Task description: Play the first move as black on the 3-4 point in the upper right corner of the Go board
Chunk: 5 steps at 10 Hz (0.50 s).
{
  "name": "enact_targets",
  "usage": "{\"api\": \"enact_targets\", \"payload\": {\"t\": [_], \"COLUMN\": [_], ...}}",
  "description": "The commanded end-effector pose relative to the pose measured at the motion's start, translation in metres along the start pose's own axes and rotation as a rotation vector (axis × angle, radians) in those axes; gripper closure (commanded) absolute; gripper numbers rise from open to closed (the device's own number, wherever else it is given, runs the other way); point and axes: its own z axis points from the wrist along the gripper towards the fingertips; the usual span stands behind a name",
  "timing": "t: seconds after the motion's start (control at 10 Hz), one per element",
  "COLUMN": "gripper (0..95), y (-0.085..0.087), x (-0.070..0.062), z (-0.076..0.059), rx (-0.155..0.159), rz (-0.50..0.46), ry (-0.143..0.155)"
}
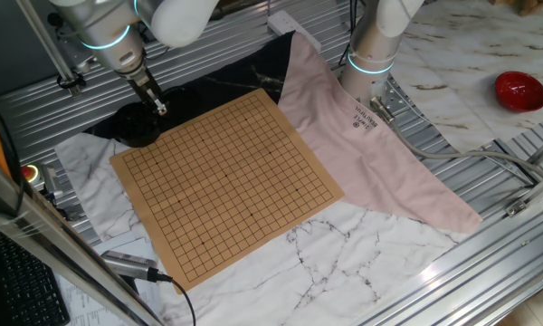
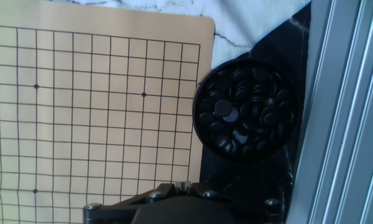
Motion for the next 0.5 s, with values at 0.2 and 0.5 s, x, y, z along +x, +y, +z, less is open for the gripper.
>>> {"api": "enact_targets", "payload": {"t": [0.2, 0.5], "gripper": [95.0, 95.0], "y": [0.0000, 0.0002], "x": [0.0003, 0.0006], "z": [0.0000, -0.0004], "rx": [0.001, -0.001], "rz": [0.002, 0.038], "ry": [-0.001, -0.003]}}
